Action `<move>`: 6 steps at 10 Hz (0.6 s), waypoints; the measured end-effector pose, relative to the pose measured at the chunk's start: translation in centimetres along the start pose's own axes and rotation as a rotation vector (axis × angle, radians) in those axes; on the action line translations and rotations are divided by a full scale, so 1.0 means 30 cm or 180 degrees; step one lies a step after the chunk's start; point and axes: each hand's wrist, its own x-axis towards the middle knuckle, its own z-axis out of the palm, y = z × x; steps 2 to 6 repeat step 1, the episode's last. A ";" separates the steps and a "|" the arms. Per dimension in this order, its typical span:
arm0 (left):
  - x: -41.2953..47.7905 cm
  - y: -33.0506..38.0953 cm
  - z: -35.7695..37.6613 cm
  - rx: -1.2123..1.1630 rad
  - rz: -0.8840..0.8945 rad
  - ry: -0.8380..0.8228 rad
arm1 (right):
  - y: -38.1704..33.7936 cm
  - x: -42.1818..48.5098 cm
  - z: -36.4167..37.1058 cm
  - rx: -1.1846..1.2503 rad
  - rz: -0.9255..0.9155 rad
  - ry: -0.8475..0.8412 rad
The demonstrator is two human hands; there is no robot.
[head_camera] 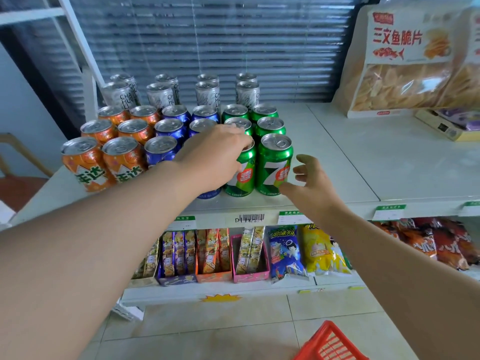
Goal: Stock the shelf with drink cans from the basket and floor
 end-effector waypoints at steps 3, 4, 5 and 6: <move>-0.042 -0.003 -0.030 -0.0229 -0.0391 0.0367 | -0.043 -0.028 -0.023 -0.0012 -0.0160 0.0320; -0.042 -0.003 -0.030 -0.0229 -0.0391 0.0367 | -0.043 -0.028 -0.023 -0.0012 -0.0160 0.0320; -0.042 -0.003 -0.030 -0.0229 -0.0391 0.0367 | -0.043 -0.028 -0.023 -0.0012 -0.0160 0.0320; -0.042 -0.003 -0.030 -0.0229 -0.0391 0.0367 | -0.043 -0.028 -0.023 -0.0012 -0.0160 0.0320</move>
